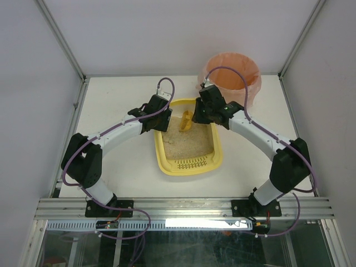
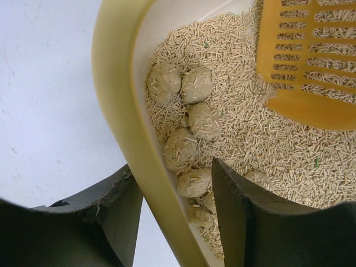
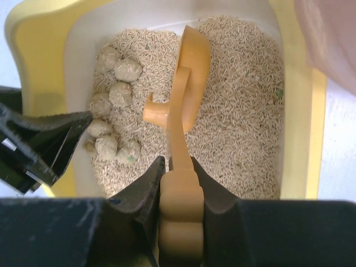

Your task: Clean the litter box

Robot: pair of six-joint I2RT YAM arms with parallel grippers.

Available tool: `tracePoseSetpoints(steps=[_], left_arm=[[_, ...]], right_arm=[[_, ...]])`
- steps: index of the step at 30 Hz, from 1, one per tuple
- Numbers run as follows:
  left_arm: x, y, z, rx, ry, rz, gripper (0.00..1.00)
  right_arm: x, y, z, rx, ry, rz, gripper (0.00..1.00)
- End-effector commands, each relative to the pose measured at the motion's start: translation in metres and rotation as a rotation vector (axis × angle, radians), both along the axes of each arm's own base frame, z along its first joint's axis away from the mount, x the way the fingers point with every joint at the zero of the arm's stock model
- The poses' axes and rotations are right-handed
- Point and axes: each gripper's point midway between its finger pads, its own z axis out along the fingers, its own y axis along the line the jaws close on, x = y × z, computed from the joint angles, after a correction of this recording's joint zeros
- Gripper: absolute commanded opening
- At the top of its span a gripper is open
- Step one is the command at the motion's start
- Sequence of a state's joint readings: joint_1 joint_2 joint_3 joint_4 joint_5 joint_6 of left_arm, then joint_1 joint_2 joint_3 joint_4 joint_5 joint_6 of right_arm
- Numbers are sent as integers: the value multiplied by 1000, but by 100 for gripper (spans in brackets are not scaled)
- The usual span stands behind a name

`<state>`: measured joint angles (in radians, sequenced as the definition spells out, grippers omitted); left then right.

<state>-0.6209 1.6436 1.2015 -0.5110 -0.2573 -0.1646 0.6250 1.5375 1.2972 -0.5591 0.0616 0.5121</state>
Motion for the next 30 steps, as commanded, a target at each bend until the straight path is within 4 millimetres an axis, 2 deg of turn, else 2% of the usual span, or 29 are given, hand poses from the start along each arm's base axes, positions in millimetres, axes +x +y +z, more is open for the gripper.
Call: tracePoseSetpoints(steps=[1,8,18,25,30], left_arm=[[6,-21,18,-67,-45,-51,50],[6,-22,16,-68,-40,-54,50],[6,-23,15,-68,-34,-57,50],[6,-23,15,-68,-34,-57,50],[6,-23,16,-69,-35,-57,50]], right_arm=[[33,6,16,-15,-105,-19,18],[57,10,30,-3,-233,-64,21],[74,4,35,32,-365,-172,22],[78,1,41,134,-456,-257,22],[72,-3,43,202,-502,-292,18]])
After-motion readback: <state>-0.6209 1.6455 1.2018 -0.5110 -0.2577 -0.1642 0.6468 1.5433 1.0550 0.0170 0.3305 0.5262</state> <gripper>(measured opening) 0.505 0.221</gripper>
